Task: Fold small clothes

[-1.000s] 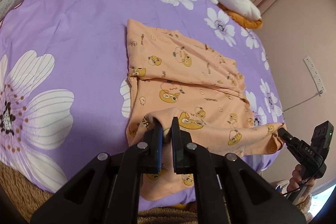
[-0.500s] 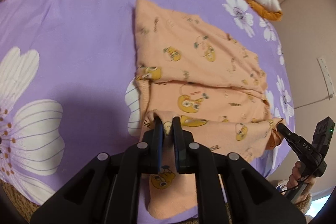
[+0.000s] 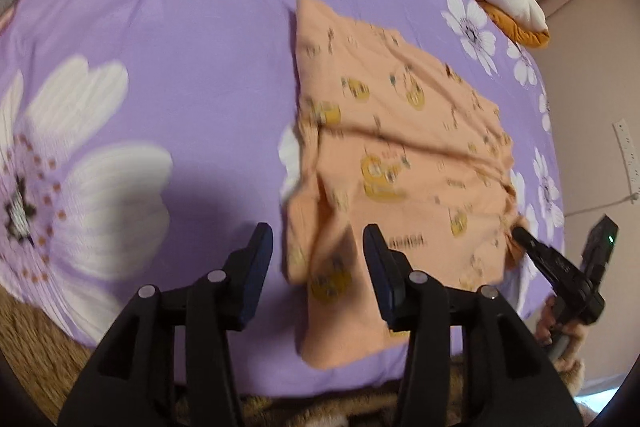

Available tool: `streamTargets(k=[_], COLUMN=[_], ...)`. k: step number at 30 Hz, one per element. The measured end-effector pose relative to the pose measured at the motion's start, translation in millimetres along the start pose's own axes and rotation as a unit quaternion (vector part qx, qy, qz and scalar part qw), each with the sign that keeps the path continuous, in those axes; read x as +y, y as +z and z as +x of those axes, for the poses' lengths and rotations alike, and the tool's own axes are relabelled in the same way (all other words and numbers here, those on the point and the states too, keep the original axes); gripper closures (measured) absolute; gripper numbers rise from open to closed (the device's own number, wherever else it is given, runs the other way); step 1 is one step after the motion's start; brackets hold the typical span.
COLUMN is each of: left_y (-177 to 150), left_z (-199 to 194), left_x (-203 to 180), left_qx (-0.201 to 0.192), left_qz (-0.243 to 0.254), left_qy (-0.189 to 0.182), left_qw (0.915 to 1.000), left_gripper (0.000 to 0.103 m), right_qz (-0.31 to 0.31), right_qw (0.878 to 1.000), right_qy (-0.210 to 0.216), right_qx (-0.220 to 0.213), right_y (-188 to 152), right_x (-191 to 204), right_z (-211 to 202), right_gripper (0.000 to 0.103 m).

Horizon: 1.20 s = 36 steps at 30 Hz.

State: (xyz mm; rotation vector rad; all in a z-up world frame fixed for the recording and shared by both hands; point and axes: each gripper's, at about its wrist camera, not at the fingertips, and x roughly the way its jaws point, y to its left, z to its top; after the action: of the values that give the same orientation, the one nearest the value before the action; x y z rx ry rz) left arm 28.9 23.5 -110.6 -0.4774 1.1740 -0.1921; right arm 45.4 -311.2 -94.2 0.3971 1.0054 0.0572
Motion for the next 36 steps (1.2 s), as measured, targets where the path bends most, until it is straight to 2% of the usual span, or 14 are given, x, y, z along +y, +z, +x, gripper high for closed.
streamTargets(k=[7, 10, 12, 14, 16, 18, 19, 22, 28, 36], left_y=[-20, -25, -26, -26, -27, -28, -28, -29, -26, -20], left_z=[16, 20, 23, 27, 31, 30, 29, 23, 2, -26], left_x=[-1, -9, -13, -13, -15, -19, -20, -22, -34, -42], left_qx=[0.030, 0.030, 0.029, 0.038, 0.040, 0.034, 0.031, 0.019, -0.017, -0.062], left_qz=[-0.004, 0.014, 0.017, 0.010, 0.010, 0.018, 0.018, 0.018, 0.046, 0.052], left_qy=[-0.009, -0.004, -0.009, -0.026, -0.027, -0.017, -0.019, -0.021, -0.043, -0.077], left_qw=[0.9995, 0.9994, 0.9994, 0.9989, 0.9988, 0.9991, 0.9992, 0.9994, 0.9979, 0.9938], left_gripper=[0.059, 0.059, 0.068, 0.084, 0.086, 0.089, 0.093, 0.096, 0.097, 0.097], right_qz=[0.005, 0.000, 0.004, 0.009, 0.011, 0.008, 0.009, 0.011, 0.010, 0.007], right_qw=[1.000, 1.000, 1.000, 1.000, 1.000, 1.000, 1.000, 1.000, 1.000, 0.999], right_qy=[0.008, 0.006, 0.007, 0.008, 0.006, 0.004, 0.003, 0.004, 0.011, 0.033], right_qx=[0.007, 0.009, 0.010, 0.009, 0.009, 0.009, 0.009, 0.009, -0.004, -0.023], right_y=[1, 1, 1, 0, 0, 0, 0, 0, 1, 3], right_x=[-1, 0, 0, -2, -2, 0, -1, -3, -2, 5], right_z=[3, 4, 4, 5, 5, 4, 3, 1, -12, -30], right_gripper=[0.092, 0.092, 0.092, 0.092, 0.092, 0.092, 0.092, 0.092, 0.092, 0.092])
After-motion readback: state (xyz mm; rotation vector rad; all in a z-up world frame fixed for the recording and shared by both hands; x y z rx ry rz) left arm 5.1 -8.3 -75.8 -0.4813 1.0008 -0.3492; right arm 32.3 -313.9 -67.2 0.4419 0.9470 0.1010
